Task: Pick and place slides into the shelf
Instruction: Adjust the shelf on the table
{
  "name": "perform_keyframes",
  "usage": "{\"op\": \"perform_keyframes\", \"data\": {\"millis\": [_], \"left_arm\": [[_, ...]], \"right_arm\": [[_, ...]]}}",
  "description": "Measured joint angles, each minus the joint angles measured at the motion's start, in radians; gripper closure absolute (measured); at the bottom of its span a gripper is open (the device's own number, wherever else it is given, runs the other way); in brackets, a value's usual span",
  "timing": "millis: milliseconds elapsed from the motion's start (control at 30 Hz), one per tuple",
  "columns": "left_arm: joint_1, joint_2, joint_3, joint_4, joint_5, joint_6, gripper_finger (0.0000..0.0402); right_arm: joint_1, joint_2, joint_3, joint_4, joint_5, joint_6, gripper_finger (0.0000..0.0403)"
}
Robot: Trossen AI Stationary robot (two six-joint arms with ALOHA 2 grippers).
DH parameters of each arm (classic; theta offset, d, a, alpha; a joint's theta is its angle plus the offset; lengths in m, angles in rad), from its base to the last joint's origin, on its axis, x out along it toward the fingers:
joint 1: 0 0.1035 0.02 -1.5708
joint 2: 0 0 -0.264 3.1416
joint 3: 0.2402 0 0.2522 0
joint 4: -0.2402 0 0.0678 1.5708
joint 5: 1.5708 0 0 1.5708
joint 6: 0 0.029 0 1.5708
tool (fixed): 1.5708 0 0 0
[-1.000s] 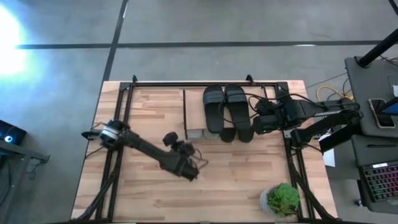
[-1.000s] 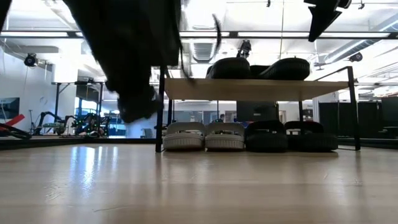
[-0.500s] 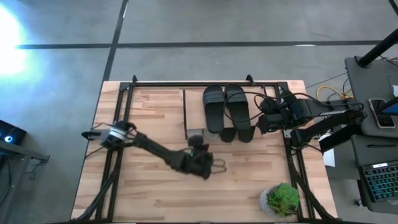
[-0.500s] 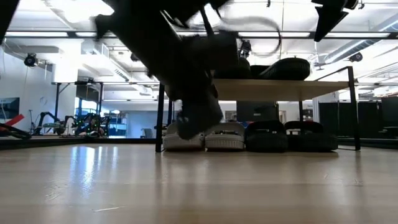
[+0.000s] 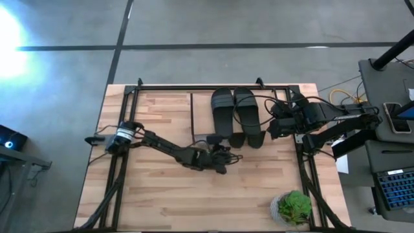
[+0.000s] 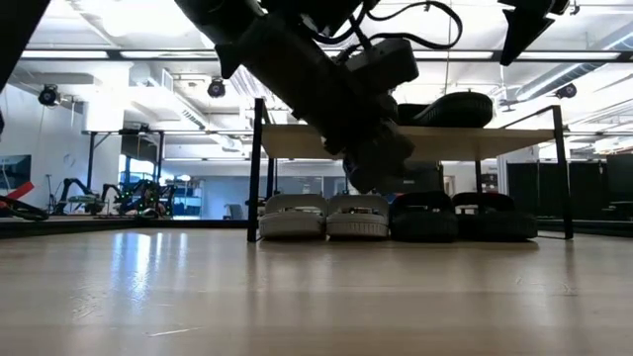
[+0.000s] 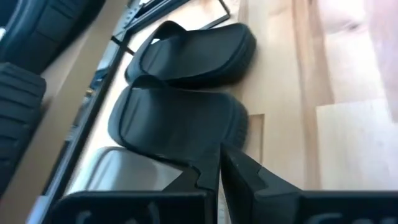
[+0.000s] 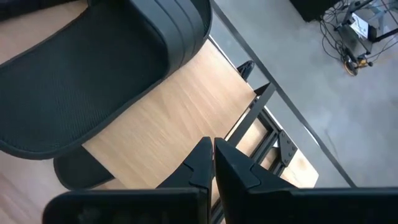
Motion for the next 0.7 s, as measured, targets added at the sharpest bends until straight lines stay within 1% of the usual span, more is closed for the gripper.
{"op": "perform_keyframes", "data": {"millis": [267,367,467,567,700], "left_arm": [[0.024,-0.006,0.002,0.007,0.125,-0.114,0.0402],[0.026,-0.006,0.0,-0.007,0.114,-0.141,0.0402],[0.018,-0.012,0.007,-0.034,0.093,-0.131,0.0402],[-0.006,-0.039,0.005,-0.054,0.095,-0.114,0.0402],[-0.063,-0.093,0.004,-0.165,0.094,-0.149,0.0402]], "right_arm": [[0.0,-0.002,0.0,0.0,0.035,0.006,0.0394],[0.0,-0.003,0.0,0.0,0.03,0.035,0.0394],[0.0,-0.009,0.0,0.0,0.017,0.062,0.0394],[0.0,-0.02,0.0,0.0,0.01,0.079,0.0394],[0.0,-0.04,0.0,0.008,-0.016,0.08,0.0394]]}}
